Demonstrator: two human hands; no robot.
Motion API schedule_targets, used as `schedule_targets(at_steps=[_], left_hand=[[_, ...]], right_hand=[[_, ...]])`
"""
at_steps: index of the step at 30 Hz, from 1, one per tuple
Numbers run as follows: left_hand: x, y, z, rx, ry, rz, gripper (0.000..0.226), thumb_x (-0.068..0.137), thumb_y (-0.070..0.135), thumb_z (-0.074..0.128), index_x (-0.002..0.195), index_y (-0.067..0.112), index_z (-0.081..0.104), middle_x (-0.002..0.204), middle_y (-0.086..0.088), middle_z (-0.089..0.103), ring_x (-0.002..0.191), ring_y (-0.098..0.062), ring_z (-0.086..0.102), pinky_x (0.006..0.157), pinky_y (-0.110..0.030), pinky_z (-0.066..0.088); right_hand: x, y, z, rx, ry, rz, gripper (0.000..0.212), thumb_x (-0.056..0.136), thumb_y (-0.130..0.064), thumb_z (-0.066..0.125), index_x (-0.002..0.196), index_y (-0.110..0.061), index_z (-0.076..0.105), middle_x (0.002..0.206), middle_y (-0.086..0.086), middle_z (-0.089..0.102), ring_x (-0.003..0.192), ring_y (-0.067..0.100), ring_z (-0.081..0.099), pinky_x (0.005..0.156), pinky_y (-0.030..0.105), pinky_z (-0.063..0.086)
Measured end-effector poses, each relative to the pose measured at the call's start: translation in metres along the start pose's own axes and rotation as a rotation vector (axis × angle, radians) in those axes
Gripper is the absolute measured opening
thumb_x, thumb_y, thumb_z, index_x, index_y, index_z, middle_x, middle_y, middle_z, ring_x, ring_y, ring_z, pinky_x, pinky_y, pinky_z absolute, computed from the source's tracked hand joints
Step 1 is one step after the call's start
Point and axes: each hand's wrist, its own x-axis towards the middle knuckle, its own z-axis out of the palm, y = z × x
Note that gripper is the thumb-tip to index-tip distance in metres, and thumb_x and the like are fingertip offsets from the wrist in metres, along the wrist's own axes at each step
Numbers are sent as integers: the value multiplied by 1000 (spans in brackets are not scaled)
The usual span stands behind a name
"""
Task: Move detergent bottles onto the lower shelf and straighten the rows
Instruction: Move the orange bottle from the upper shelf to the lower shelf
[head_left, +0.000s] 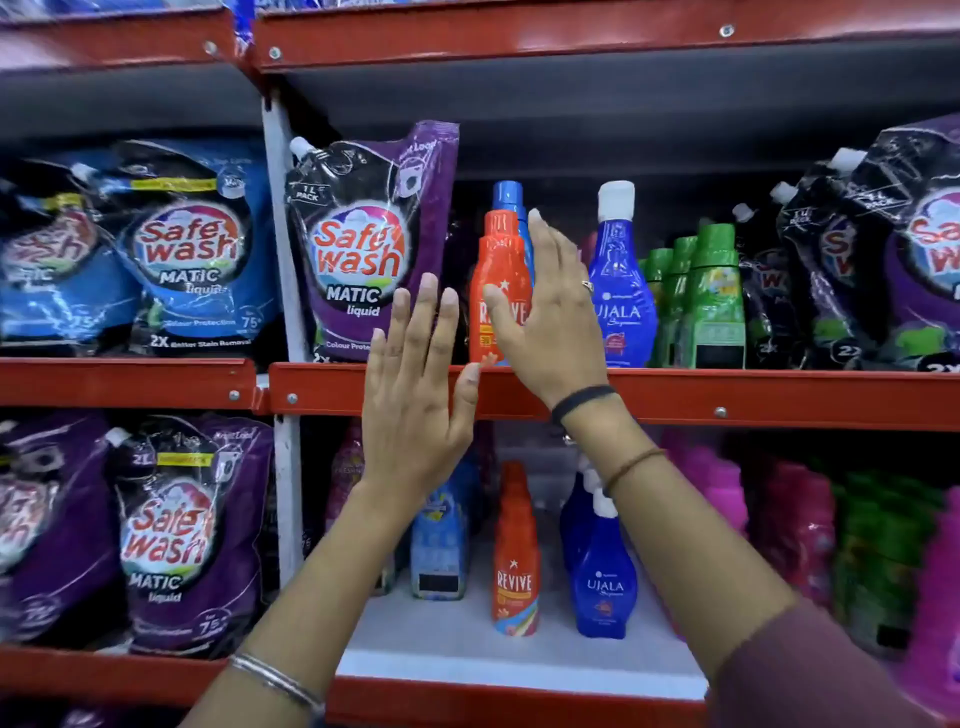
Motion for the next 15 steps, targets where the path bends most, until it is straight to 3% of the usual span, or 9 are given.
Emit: schedule_targets(at_steps=[2,5,9,15], left_hand=[[-2,-7,1,-5,-8,-15,59,100,36,32,153,18,14,162,-3,12,151,-19,3,121,-46,12],[-10,-20,12,9,-46,2,60,100,35,33,153,17,12,162,-3,11,151,-19,3,121,-45,11],[-16,-33,24,6,-67,3,59,101,36,32,153,16,12,162,-3,11,150,-16,3,123,-39,6],[-22,-38,37,114,-94,-23,60,101,42,26,154,18,13,163,-1,11,150,-14,0,122,-34,-5]], right_hand=[[5,-5,9,-60,-25,50,73,82,-32,59,143,-11,24,134,13,43,117,31,48,89,39,45],[7,-8,19,-226,-66,146,83,78,-42,64,142,-10,22,127,15,45,109,35,53,79,43,47],[7,-8,28,-346,-90,226,94,73,-48,69,142,-9,18,127,14,46,112,33,52,78,42,48],[6,-8,29,-239,-49,253,84,72,-40,72,136,-8,28,126,13,48,114,34,52,86,42,47]])
